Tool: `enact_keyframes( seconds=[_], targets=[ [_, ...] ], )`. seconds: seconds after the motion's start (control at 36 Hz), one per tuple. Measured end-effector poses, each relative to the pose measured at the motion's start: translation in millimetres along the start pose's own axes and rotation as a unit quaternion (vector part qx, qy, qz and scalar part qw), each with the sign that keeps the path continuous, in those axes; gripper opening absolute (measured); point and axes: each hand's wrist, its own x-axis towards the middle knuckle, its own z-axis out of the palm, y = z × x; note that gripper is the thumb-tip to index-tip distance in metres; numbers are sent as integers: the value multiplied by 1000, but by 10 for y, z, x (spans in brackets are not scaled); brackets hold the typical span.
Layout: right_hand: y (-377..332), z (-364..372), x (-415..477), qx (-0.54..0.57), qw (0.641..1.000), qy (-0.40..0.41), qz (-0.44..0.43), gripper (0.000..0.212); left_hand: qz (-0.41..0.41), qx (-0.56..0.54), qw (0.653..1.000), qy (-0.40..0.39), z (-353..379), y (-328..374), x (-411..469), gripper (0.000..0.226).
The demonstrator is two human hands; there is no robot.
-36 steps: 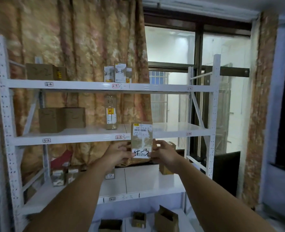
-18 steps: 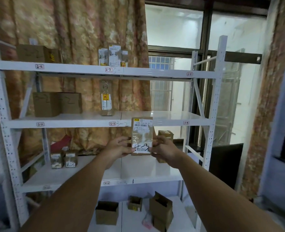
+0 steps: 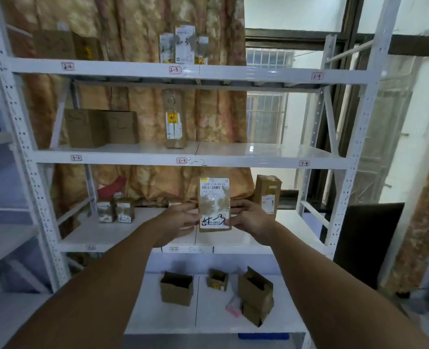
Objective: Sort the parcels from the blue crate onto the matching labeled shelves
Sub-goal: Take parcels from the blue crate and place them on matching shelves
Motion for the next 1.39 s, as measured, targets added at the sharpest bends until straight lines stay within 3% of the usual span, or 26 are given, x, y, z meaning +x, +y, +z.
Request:
enact_keyframes(
  seconds=[0.19, 0.61, 0.83, 0.97, 1.08, 1.25, 1.39],
  targets=[
    [86, 474, 494, -14, 999, -24, 18, 66, 7, 1, 999, 51, -445, -80, 203, 22],
    [416, 1344, 1898, -62, 996, -31, 62, 59, -15, -31, 996, 88, -1597, -511, 1188, 41],
    [702, 1768, 2416, -109, 991, -46, 70, 70, -44, -28, 994, 99, -2266, -757, 1399, 47],
    [277, 1878, 2596, -153, 983, -101, -10, 71, 0, -9, 998, 66, -2543, -306, 1470, 41],
    [-321, 1857, 2607, -173, 973, -135, -77, 53, 57, 6, 997, 54, -2655, 236, 1515, 41],
    [-1186, 1852, 2696, -131, 976, -107, -137, 66, 124, 16, 987, 105, -2656, 1126, 1619, 47],
    [-1745, 1833, 2745, -95, 972, -103, -191, 58, 192, 11, 973, 129, -2595, 1709, 1616, 41]
  ],
)
